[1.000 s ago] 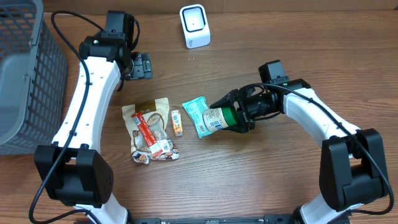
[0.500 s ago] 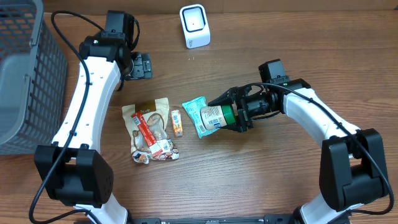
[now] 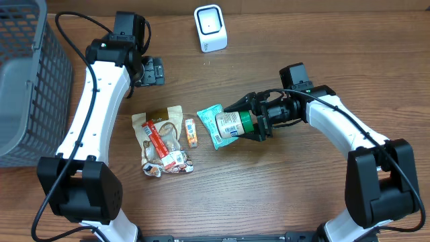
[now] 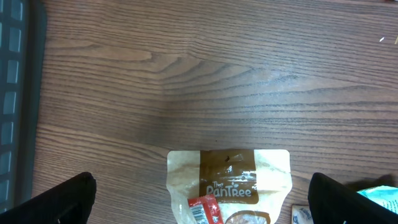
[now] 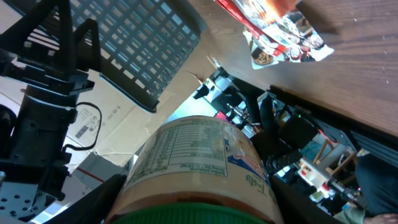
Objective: Scan the item barcode
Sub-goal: 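Lift the bottle and carry it left over the teal pack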
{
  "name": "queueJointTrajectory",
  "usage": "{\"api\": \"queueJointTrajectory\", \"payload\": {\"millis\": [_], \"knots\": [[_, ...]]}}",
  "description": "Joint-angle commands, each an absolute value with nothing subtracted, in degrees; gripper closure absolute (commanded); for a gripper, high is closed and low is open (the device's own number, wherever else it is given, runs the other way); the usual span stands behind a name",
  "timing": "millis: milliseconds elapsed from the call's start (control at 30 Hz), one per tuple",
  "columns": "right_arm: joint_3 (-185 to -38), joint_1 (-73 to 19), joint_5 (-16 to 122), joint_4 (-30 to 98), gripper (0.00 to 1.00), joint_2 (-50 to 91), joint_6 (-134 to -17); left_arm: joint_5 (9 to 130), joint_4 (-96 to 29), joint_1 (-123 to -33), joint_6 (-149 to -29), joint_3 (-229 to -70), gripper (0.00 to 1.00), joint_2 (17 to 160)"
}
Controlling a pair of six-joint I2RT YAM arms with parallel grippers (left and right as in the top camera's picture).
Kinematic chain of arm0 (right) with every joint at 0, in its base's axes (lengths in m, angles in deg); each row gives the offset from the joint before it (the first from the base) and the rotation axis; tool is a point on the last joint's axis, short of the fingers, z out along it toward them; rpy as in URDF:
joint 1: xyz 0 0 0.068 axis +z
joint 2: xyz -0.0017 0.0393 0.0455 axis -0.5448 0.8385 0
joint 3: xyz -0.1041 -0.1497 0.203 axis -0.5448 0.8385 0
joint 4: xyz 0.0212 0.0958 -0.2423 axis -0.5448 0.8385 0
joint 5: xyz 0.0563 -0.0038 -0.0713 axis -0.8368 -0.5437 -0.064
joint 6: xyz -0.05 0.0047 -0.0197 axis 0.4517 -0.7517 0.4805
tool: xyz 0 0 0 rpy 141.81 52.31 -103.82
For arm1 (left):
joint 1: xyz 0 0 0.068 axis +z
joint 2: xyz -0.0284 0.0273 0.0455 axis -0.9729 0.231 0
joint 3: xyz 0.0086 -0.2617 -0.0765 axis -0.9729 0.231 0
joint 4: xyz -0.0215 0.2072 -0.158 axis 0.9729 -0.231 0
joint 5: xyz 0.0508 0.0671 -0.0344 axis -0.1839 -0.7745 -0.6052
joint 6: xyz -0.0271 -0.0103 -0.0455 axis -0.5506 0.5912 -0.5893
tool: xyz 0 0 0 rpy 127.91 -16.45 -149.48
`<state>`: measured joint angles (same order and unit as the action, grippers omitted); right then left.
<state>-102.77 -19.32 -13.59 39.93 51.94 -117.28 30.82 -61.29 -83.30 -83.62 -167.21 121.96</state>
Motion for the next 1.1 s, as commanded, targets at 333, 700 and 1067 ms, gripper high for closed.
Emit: {"api": "queueJointTrajectory", "payload": {"millis": [333,700,1067], "knots": [[-104.6,-19.3,-16.7,37.4,0.72,52.1,-119.4,30.1,-61.2,-83.4,-83.8,-168.1,0.00,121.1],[-104.6,-19.3,-16.7,37.3,0.72,52.1,-122.5,30.1,-61.2,-83.4,-83.8,-168.1,0.00,121.1],[-104.6,-19.3,-12.6,37.1,0.81,52.1,-122.4,30.1,-61.2,-83.4,-83.8,-168.1,0.00,121.1]]}}
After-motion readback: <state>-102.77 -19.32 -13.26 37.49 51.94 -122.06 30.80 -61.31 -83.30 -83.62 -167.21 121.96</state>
